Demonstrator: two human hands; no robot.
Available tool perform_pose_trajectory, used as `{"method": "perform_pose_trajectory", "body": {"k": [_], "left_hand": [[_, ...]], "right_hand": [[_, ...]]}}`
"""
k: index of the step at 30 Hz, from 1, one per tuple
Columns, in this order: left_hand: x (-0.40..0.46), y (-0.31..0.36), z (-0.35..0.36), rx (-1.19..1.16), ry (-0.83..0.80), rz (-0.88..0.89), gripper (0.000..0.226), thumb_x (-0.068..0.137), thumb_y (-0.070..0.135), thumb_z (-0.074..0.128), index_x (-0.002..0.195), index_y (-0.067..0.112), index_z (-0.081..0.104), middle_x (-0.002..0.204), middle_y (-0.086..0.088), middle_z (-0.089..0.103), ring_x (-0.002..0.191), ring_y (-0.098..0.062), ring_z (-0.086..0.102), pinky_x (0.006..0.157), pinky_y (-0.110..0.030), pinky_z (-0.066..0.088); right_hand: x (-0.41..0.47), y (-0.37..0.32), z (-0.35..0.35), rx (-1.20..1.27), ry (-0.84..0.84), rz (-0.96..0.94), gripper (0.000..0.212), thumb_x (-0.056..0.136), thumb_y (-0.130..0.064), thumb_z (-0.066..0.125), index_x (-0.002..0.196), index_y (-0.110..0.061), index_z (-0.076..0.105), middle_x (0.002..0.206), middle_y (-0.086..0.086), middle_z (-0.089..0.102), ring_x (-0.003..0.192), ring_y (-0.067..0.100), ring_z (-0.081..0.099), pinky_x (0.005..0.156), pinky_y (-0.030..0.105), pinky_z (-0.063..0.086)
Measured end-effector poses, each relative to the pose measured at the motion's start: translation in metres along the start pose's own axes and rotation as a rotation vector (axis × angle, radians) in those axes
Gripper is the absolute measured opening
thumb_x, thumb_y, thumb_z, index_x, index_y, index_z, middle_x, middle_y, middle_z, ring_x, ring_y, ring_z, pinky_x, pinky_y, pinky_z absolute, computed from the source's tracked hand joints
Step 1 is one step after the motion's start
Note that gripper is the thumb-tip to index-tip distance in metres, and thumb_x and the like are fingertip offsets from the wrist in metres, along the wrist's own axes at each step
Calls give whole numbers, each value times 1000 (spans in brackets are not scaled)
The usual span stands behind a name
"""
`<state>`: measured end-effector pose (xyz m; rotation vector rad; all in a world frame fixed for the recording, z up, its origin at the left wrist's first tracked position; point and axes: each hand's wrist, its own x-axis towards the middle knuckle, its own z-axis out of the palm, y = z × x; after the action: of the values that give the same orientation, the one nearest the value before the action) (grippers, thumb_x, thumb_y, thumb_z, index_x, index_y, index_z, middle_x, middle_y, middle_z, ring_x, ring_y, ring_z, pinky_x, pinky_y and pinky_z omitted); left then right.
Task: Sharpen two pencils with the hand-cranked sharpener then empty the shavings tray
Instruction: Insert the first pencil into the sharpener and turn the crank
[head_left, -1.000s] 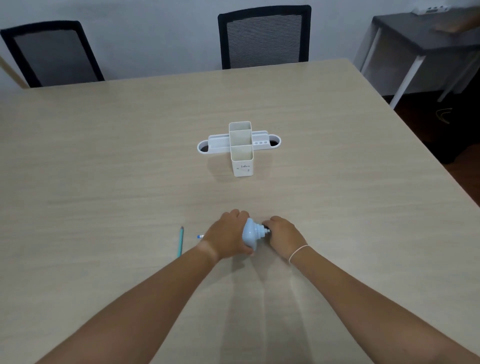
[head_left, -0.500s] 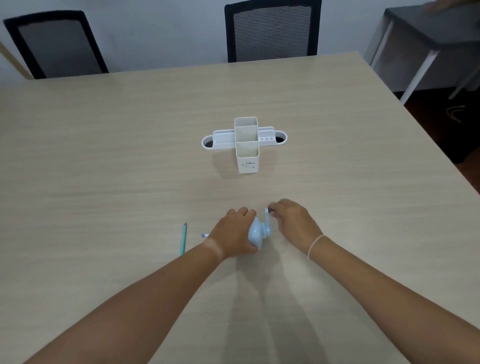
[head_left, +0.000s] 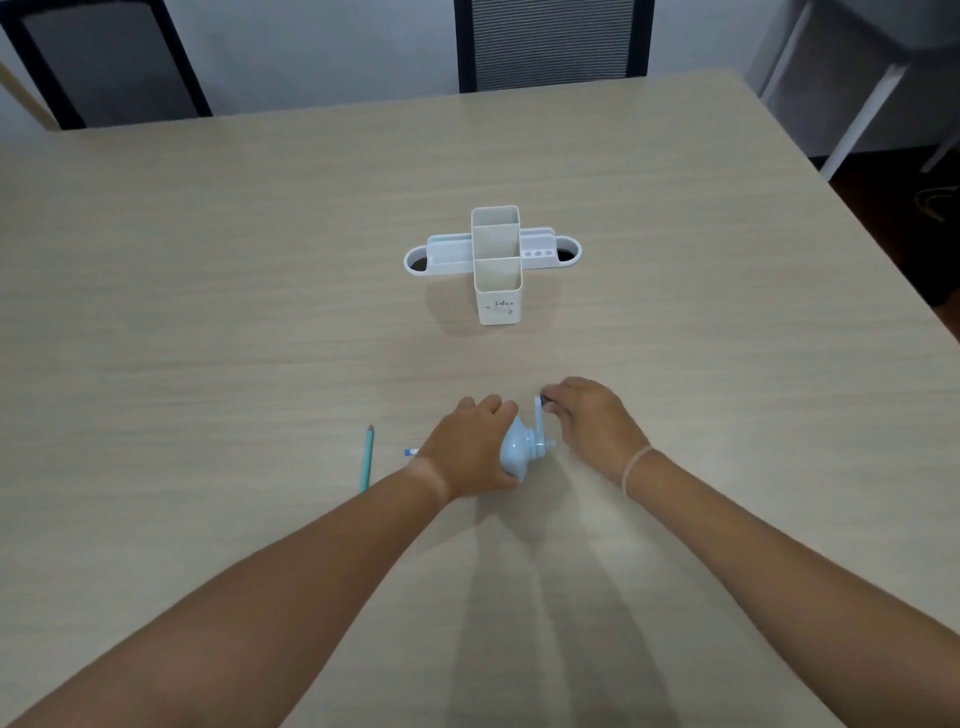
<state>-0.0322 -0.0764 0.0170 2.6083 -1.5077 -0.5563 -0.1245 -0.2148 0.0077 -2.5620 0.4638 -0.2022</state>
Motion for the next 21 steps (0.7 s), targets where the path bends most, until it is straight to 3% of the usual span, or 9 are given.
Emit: {"method": "perform_pose_trajectory", "body": {"k": [2, 4, 7, 9, 11, 13, 16, 18, 21], "left_hand": [[-1, 0, 1, -7, 0, -2, 56, 65, 39, 74, 106, 12, 46, 107, -6, 52, 92, -26, 45, 79, -39, 48], [-1, -2, 2, -16, 5, -6, 59, 65, 39, 74, 109, 13, 45, 108, -5, 52, 92, -26, 45, 79, -39, 49], [-1, -3, 2, -13, -5, -1, 62, 65, 39, 75, 114, 13, 45, 111, -4, 51, 96, -26, 46, 78, -37, 48], [-1, -2, 2, -22, -2, -2, 61, 65, 39, 75, 112, 14, 45, 109, -4, 51, 91, -23, 42, 77, -37, 48], [0, -3, 2, -27, -6, -2, 59, 65, 39, 75, 109, 13, 46, 107, -5, 52, 88, -22, 39, 78, -38, 48], [1, -3, 2, -5, -5, -1, 59, 64, 40, 75, 107, 13, 46, 106, -5, 52, 88, -23, 41, 81, -40, 49], [3, -4, 5, 1, 0, -3, 60, 61, 42, 74, 105, 13, 46, 104, -4, 52, 86, -23, 43, 84, -43, 49], [2, -5, 5, 5, -6, -9, 61, 62, 41, 74, 107, 13, 46, 105, -4, 52, 90, -25, 46, 84, -43, 49], [2, -4, 4, -13, -6, -2, 61, 62, 40, 75, 109, 13, 46, 106, -5, 52, 89, -25, 43, 83, -41, 48]], "right_hand": [[4, 9, 19, -50, -161, 53, 17, 82, -2, 51, 81, 4, 67, 79, 25, 64, 75, 36, 62, 64, 33, 46], [-25, 15, 39, -67, -195, 12, 33, 79, -15, 39, 67, 1, 65, 65, 21, 63, 61, 34, 63, 56, 31, 42], [-74, 3, 26, 88, -103, -74, 36, 81, -22, 37, 72, -3, 66, 60, 12, 59, 58, 25, 55, 58, 25, 36], [-63, -4, 6, 157, 31, -114, 32, 83, -19, 41, 80, -2, 68, 65, 11, 62, 65, 19, 51, 62, 23, 37], [-27, -4, -2, 149, 123, -73, 26, 82, -13, 46, 84, 0, 68, 70, 16, 65, 69, 23, 57, 64, 19, 36], [3, 5, 9, 98, 35, 6, 18, 82, -3, 51, 85, 3, 68, 74, 23, 65, 72, 30, 62, 63, 18, 33], [-15, 15, 37, 33, -116, 108, 20, 82, -5, 49, 76, 4, 66, 76, 27, 64, 75, 35, 62, 65, 34, 46], [-54, 9, 39, 72, -52, -6, 32, 81, -18, 43, 66, 0, 65, 62, 18, 62, 65, 24, 57, 58, 34, 47], [-70, 1, 15, 157, 55, -151, 30, 82, -19, 43, 77, -3, 67, 64, 10, 62, 66, 14, 45, 62, 22, 40]]}}
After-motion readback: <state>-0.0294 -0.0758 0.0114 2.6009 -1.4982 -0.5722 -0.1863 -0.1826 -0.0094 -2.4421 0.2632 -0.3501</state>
